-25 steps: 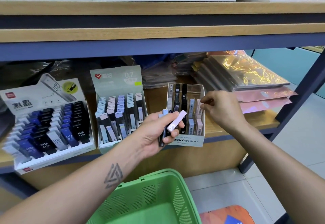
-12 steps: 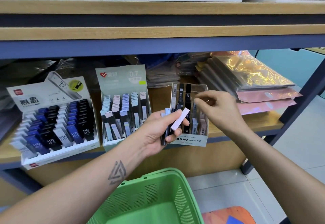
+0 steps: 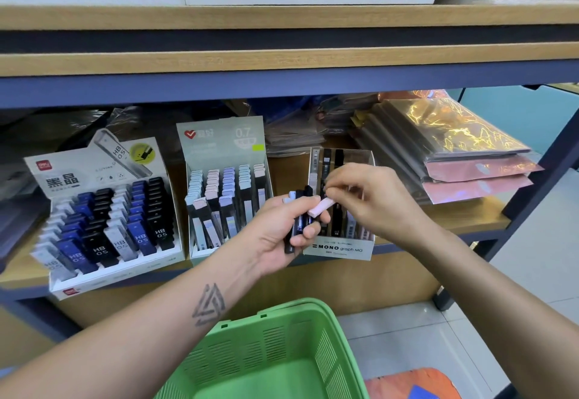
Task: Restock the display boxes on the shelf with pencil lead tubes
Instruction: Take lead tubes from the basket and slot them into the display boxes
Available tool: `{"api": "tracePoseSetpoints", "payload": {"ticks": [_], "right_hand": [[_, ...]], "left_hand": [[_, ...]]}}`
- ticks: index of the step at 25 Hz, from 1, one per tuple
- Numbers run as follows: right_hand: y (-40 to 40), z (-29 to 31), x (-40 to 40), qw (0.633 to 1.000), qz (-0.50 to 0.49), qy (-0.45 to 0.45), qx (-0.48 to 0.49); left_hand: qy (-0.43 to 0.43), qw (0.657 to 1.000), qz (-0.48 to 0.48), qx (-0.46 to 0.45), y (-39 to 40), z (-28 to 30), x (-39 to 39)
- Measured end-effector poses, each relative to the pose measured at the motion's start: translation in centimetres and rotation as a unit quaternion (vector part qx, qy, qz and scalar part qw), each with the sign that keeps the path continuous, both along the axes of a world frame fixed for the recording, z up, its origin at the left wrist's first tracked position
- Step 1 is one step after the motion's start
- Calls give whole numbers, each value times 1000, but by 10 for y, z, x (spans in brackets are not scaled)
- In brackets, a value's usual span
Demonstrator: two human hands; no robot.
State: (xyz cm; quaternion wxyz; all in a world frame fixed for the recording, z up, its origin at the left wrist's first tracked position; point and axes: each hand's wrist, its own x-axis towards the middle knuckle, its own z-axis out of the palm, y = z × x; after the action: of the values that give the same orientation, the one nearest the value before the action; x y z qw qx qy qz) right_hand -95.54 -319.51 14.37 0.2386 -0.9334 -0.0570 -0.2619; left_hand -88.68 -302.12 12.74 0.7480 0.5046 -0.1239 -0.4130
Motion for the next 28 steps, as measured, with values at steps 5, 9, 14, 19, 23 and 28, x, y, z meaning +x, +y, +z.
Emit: {"api": "tracePoseSetpoints", "payload": {"ticks": [5, 9, 14, 19, 23, 28], "right_hand": [[7, -2, -2, 979, 56, 26, -195], [-7, 21, 5, 1000, -22, -3, 6], [-58, 51, 26, 982, -181, -14, 54], [-62, 35, 35, 975, -220, -20, 7], [-64, 23, 48, 972, -231, -12, -46], [-67, 12, 53, 961, -261, 24, -86]], "left_hand": [[32, 999, 32, -24, 0, 3, 5], [14, 999, 34, -18, -2, 12, 9], [-7, 998, 45, 38, -17, 31, 14], [4, 996, 45, 73, -22, 25, 13], [17, 996, 29, 81, -21, 23, 15], [36, 997, 11, 71, -24, 19, 18]]}}
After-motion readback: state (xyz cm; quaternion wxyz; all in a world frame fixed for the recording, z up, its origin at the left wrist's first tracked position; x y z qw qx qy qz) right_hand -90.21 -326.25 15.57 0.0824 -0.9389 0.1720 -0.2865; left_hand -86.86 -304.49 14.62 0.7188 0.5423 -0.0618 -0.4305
